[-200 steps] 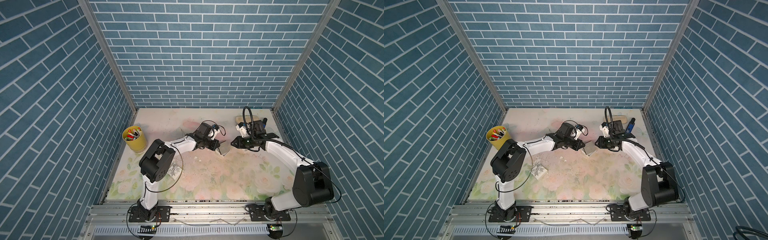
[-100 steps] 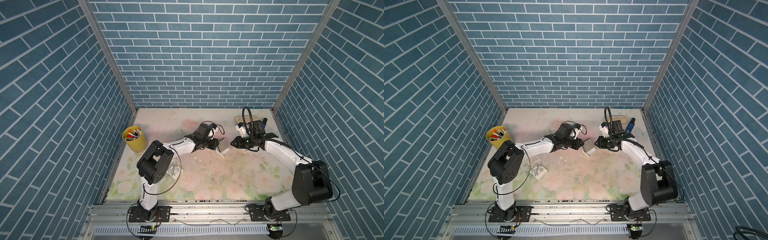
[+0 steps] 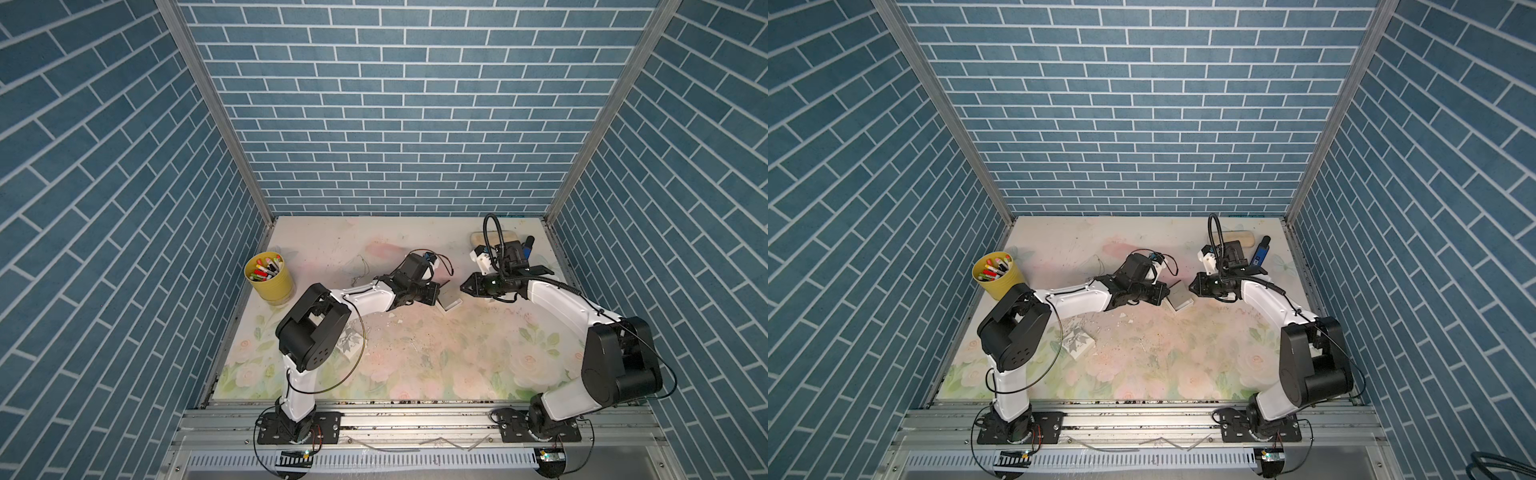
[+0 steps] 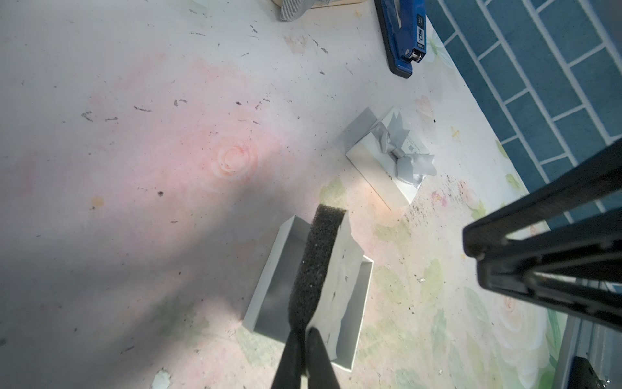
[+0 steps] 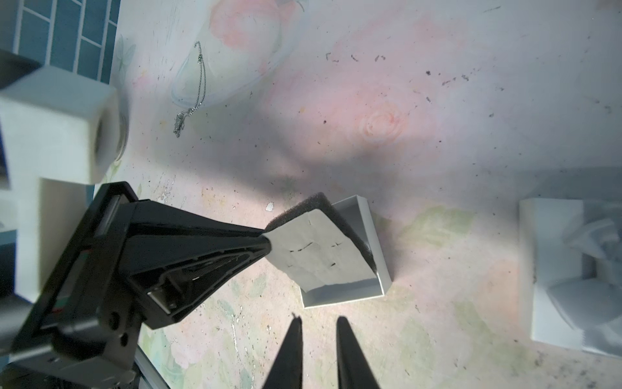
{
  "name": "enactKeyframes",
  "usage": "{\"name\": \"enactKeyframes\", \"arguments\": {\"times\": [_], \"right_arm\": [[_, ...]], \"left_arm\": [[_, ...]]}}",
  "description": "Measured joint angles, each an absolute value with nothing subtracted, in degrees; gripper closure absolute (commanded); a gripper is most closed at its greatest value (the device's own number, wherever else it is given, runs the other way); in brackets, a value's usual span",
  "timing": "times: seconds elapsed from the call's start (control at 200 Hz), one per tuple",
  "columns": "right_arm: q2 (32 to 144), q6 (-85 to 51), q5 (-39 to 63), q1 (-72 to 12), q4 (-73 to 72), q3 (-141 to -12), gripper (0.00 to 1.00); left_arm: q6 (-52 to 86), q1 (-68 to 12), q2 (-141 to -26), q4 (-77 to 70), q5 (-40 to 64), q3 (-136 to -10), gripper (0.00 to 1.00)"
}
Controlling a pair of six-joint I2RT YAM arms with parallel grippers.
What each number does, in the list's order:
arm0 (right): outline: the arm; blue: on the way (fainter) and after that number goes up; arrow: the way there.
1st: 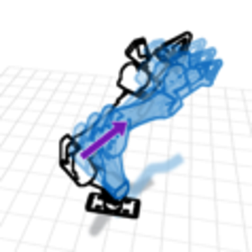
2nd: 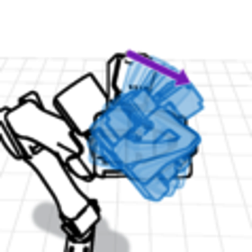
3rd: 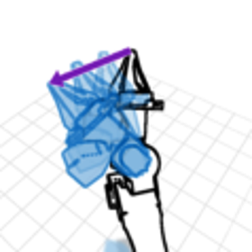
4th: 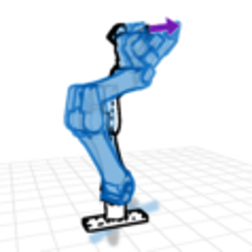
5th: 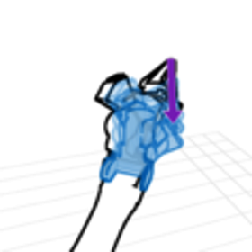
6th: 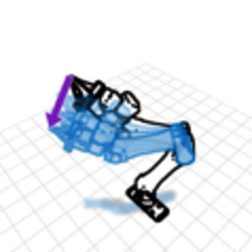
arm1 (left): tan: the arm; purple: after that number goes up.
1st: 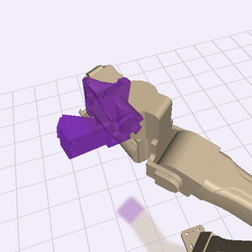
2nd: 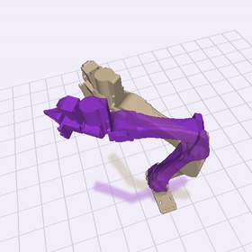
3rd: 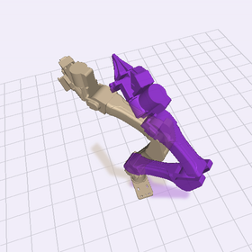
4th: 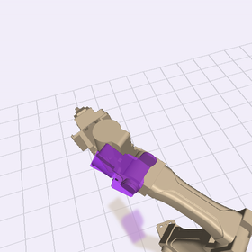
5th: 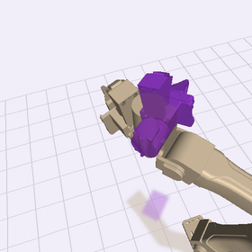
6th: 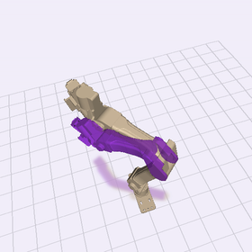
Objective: Take the necklace out of the lift-off lid jewelry box
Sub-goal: Place the inner lining in the jewelry box.
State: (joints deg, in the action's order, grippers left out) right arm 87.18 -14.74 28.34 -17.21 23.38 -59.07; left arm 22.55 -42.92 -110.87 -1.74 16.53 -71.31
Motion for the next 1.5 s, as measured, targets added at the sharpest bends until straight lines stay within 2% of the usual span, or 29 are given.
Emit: {"name": "enactKeyframes", "arguments": {"times": [0.945,1.37,1.5], "right_arm": [[99.74,-14.98,28.01,-22.04,20.58,-58.65,0.94],[95.74,-14.48,25.78,-22.13,20.51,-57.25,0.85],[95.94,-14.52,25.78,-22.35,20.53,-57.39,0.81]], "left_arm": [[14.44,-42.96,-113.40,8.08,19.90,-76.44,0.92],[13.26,-43.18,-114.69,10.94,20.05,-78.83,0.88],[13.45,-43.44,-115.44,10.96,19.31,-78.83,0.81]]}}
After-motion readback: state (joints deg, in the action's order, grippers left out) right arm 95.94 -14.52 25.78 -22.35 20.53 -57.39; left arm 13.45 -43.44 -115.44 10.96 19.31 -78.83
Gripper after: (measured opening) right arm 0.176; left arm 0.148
